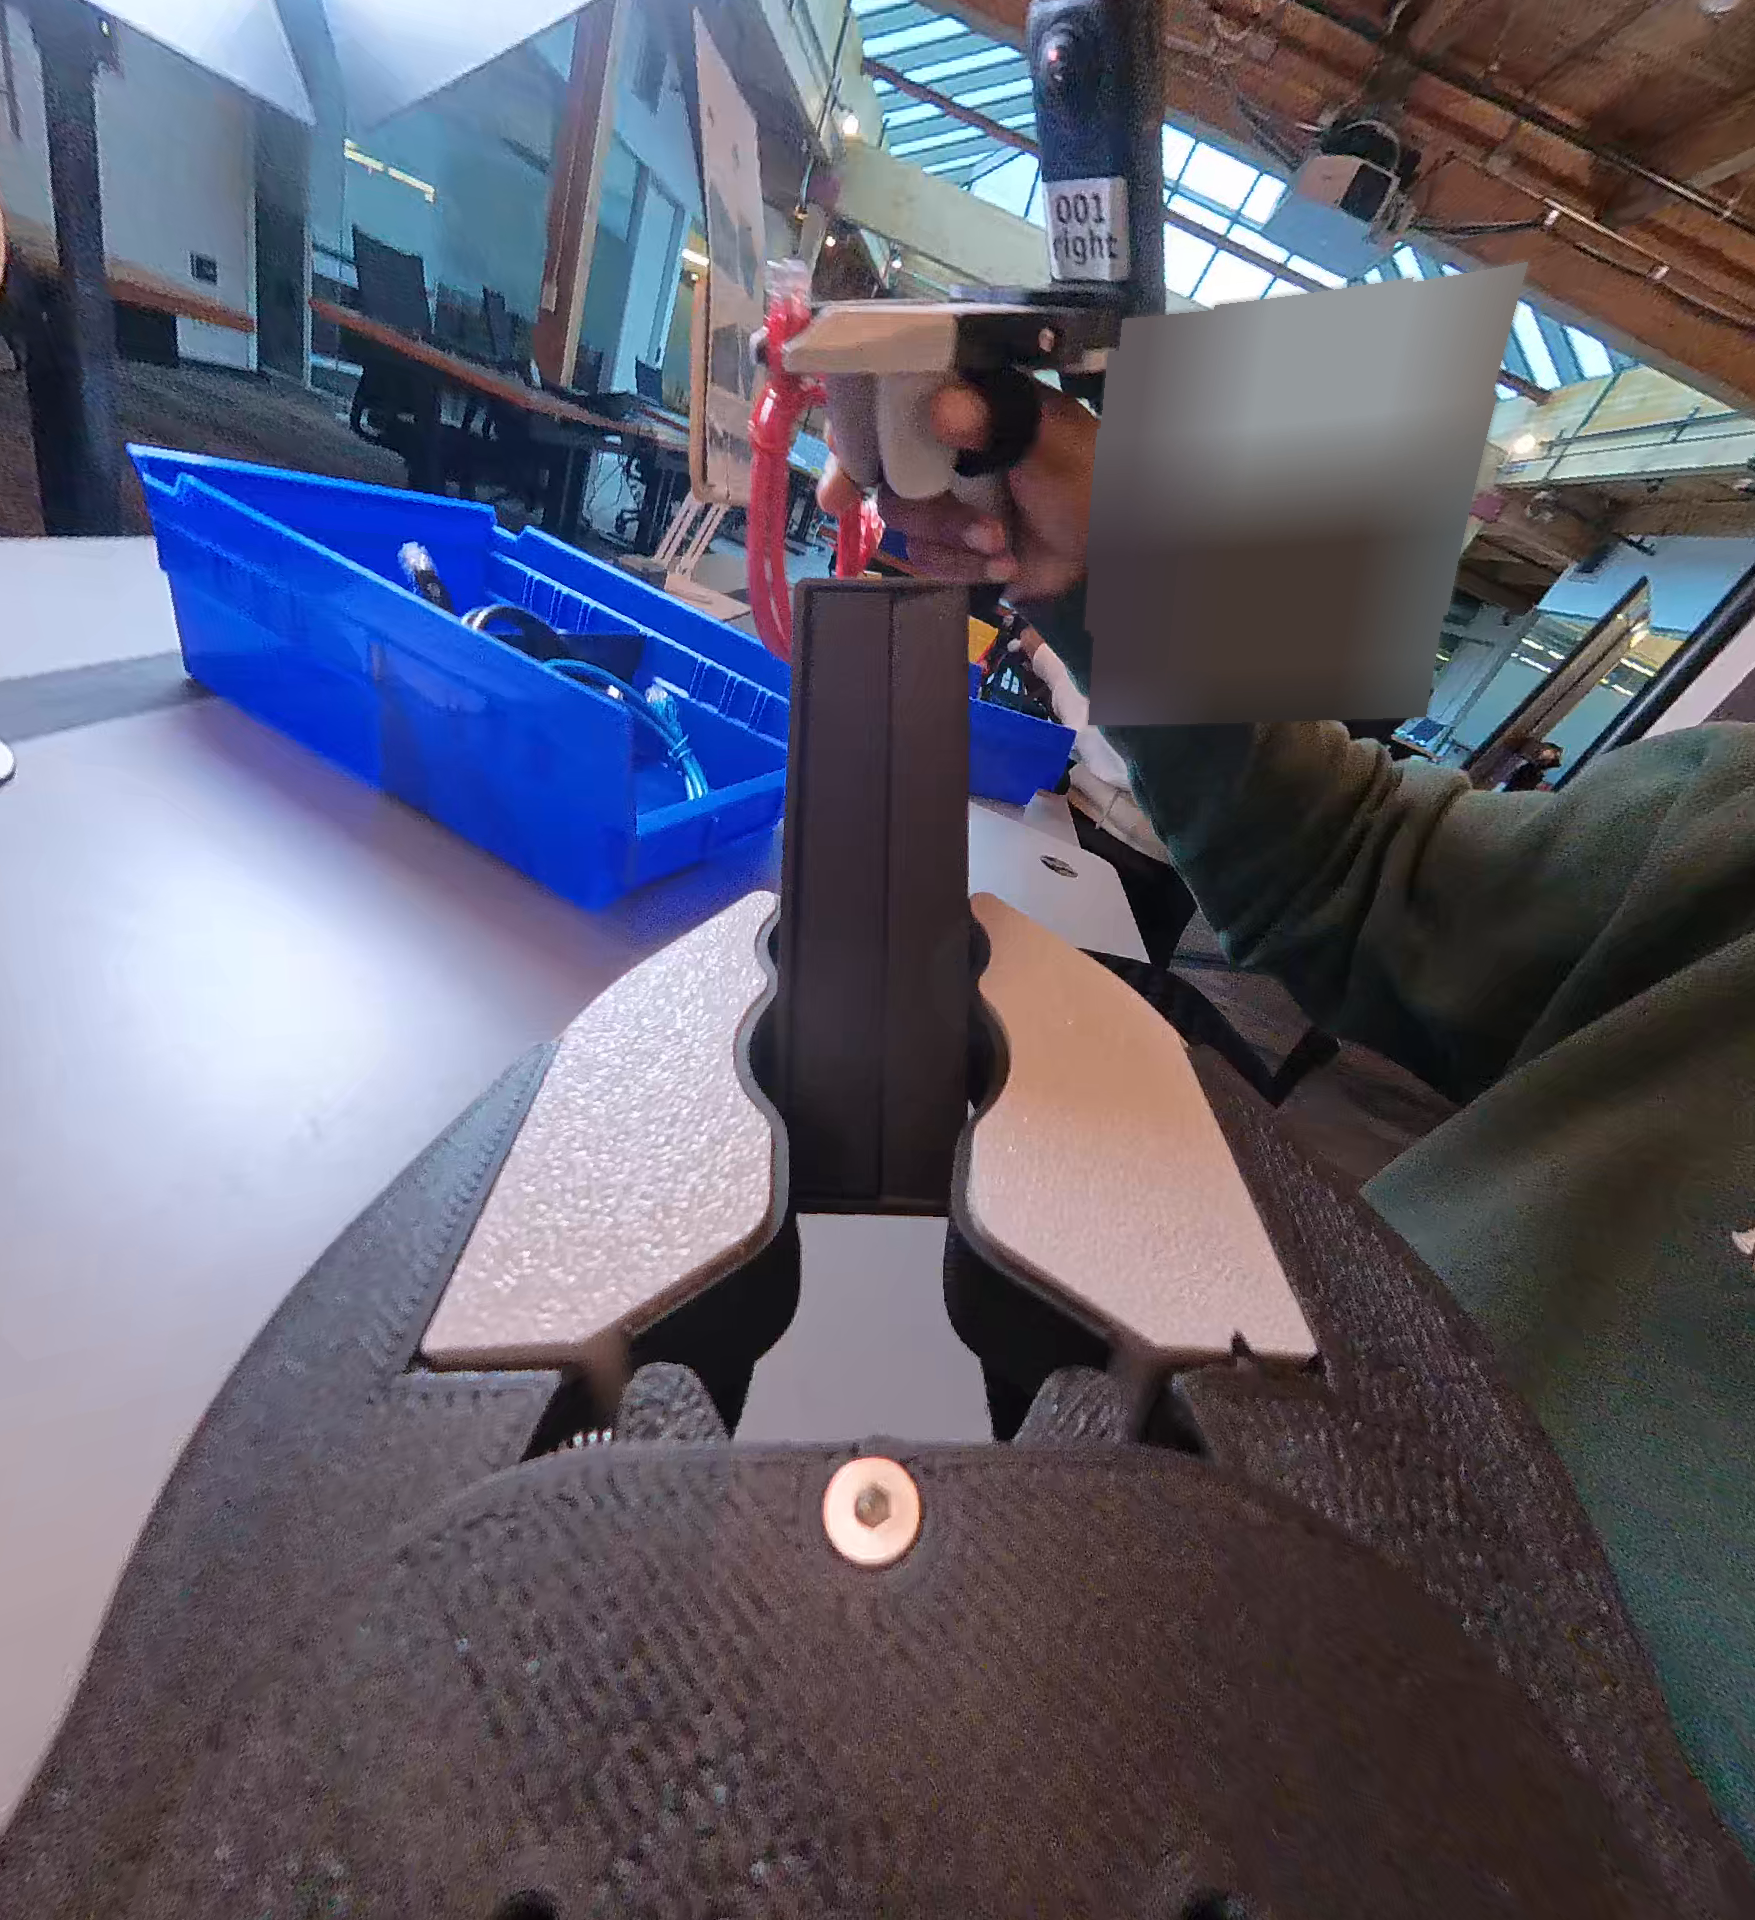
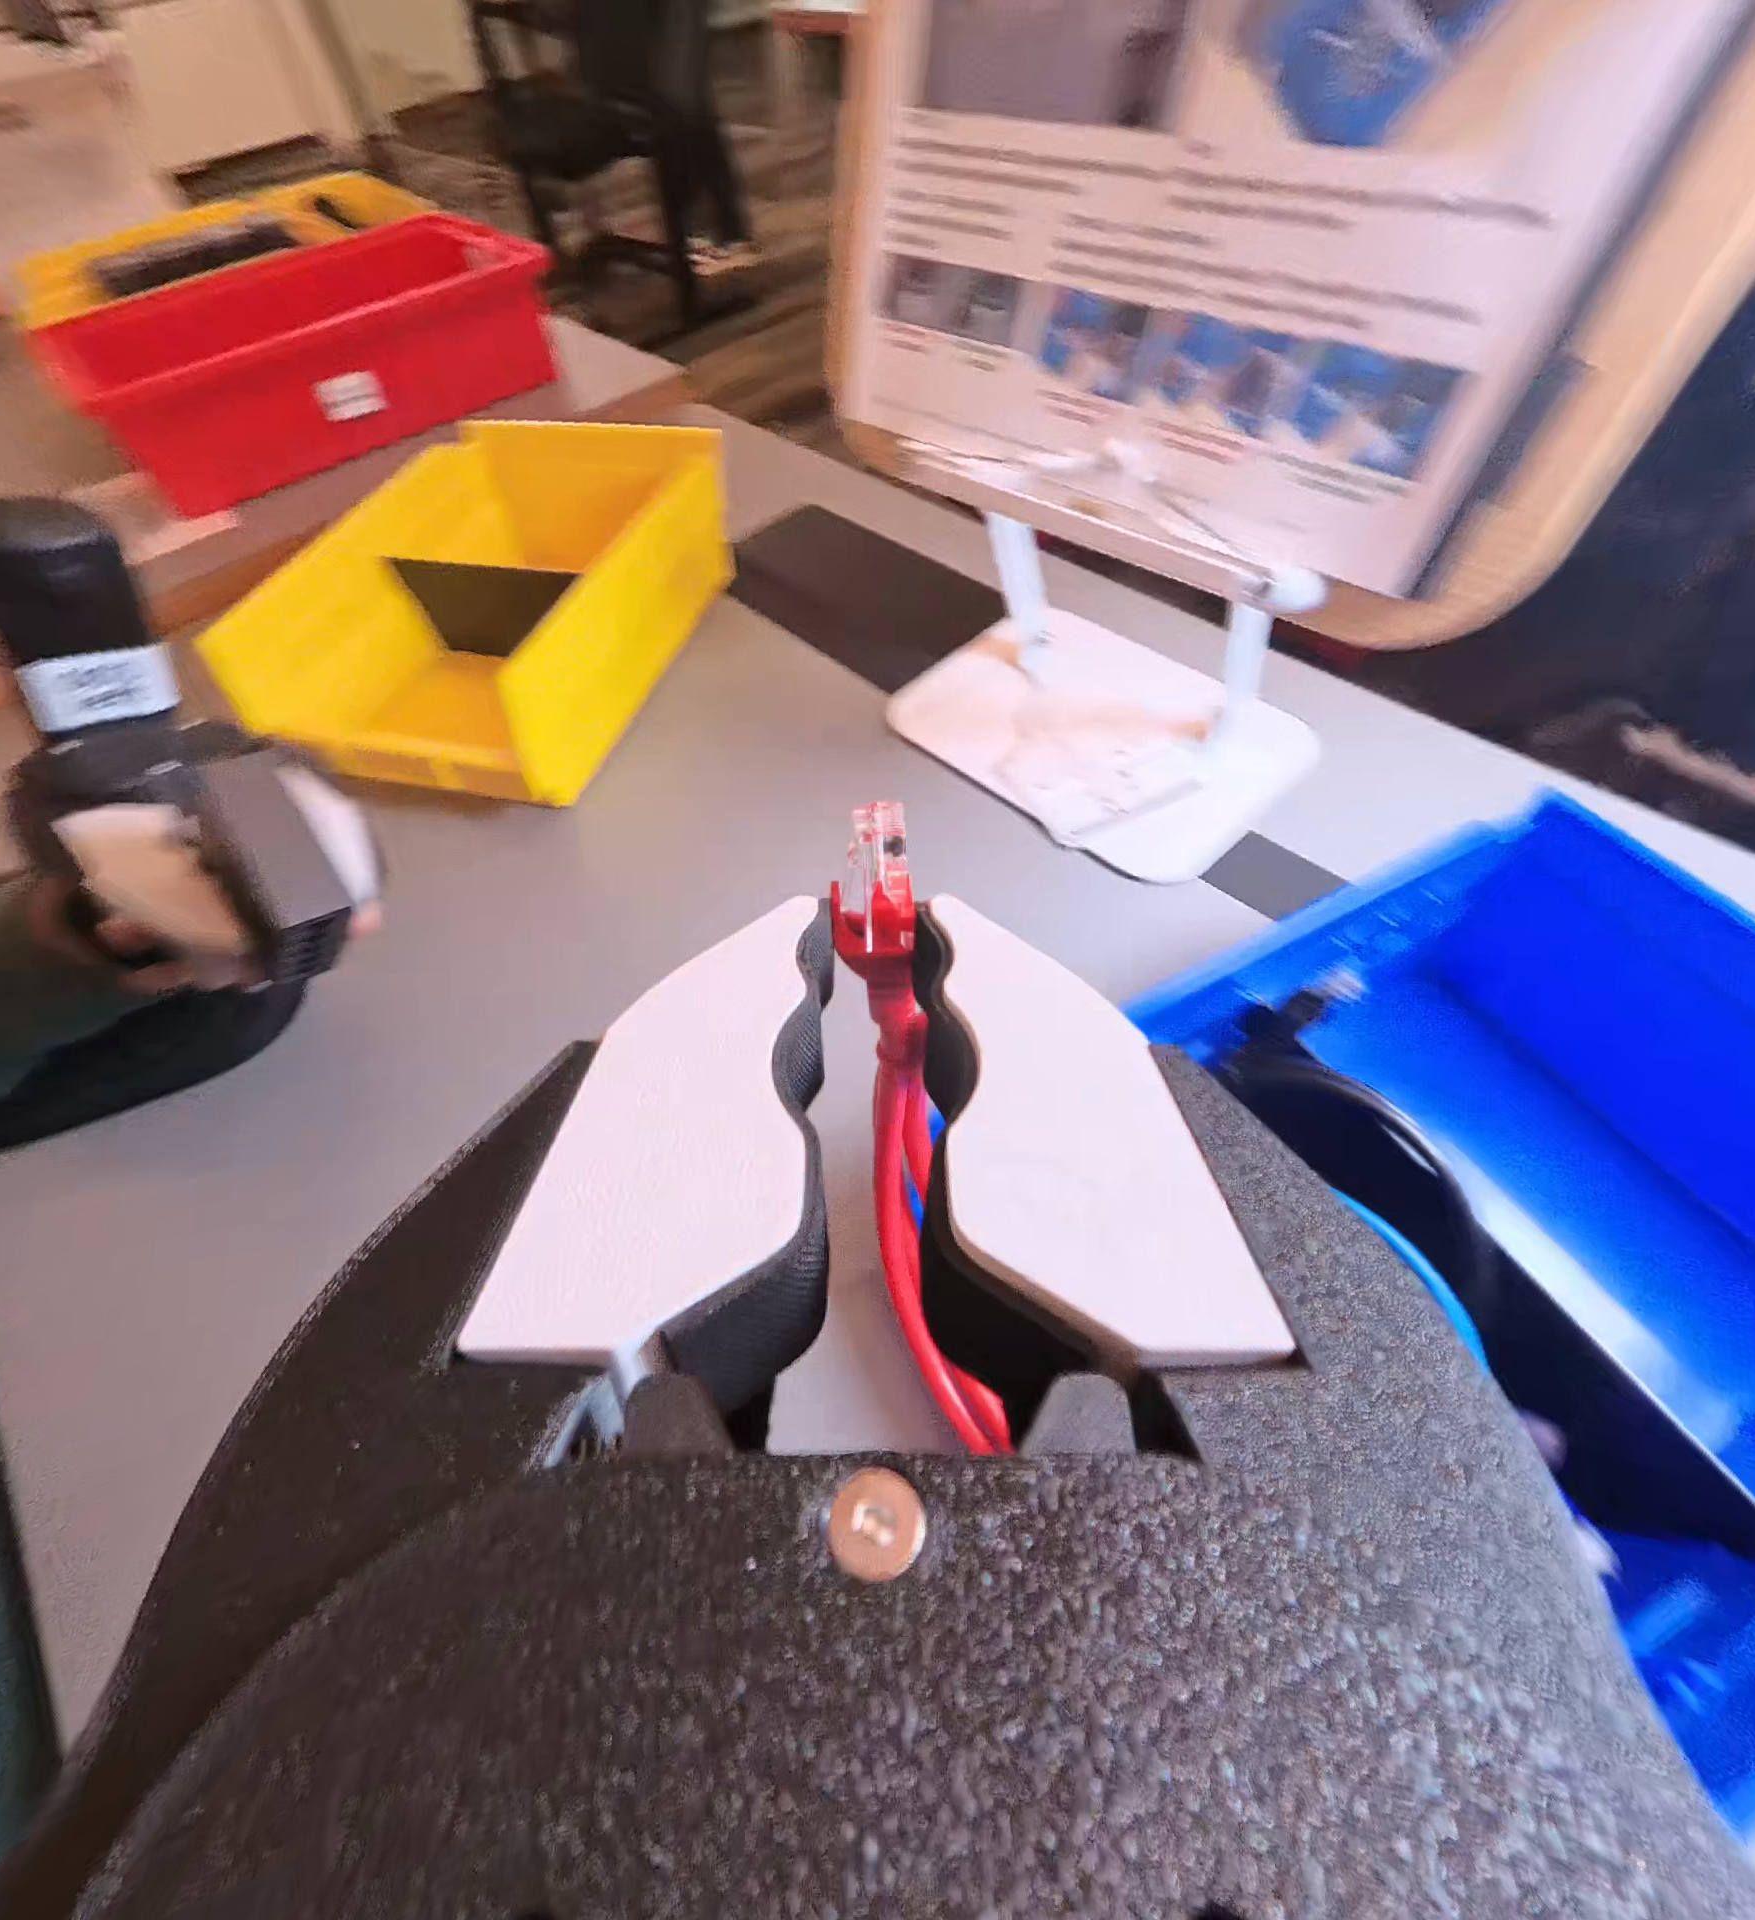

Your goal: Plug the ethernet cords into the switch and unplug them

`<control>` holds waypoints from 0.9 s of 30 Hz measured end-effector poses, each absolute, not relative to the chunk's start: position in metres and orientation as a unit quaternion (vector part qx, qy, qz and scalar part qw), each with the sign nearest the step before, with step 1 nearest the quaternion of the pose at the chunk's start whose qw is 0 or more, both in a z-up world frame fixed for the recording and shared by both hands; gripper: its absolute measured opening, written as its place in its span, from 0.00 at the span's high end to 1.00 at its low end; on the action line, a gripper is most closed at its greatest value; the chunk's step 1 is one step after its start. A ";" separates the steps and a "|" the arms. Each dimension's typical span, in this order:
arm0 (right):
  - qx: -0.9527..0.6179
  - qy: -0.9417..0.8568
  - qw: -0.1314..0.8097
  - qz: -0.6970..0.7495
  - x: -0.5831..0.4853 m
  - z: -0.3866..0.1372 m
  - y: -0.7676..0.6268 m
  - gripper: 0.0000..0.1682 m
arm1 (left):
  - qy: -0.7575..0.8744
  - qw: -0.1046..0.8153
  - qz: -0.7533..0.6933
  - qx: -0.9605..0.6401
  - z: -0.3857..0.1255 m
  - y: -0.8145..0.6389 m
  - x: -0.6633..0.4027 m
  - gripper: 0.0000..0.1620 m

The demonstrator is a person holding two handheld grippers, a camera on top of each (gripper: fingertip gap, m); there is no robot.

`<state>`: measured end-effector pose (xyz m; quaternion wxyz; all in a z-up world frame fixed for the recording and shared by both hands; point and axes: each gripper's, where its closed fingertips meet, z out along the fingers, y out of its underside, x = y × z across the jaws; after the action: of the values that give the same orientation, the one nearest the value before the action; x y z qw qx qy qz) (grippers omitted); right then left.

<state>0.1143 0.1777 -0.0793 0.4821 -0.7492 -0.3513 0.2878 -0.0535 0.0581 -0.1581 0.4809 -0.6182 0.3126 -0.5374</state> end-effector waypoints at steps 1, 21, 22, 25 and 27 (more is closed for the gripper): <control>-0.767 -0.325 0.477 0.279 0.128 -0.085 0.196 0.91 | 0.308 0.476 -0.539 -0.623 -0.161 0.060 -0.053 0.82; -0.626 -0.463 0.362 0.512 -0.025 -0.154 0.061 0.66 | 0.328 0.466 -0.544 -0.615 -0.175 0.052 -0.038 0.82; -0.621 -0.467 0.349 0.524 -0.032 -0.157 0.055 0.66 | 0.342 0.463 -0.535 -0.618 -0.178 0.049 -0.035 0.82; -0.617 -0.480 0.319 0.536 -0.039 -0.165 0.047 0.83 | 0.383 0.460 -0.506 -0.622 -0.186 0.040 -0.028 0.82; -0.613 -0.476 0.319 0.544 -0.036 -0.165 0.046 0.83 | 0.385 0.460 -0.505 -0.620 -0.184 0.039 -0.028 0.81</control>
<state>-0.0365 0.0456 -0.1649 0.3194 -0.6131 -0.4759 0.5437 -0.0276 0.0392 -0.1837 0.4601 -0.6204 0.3849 -0.5052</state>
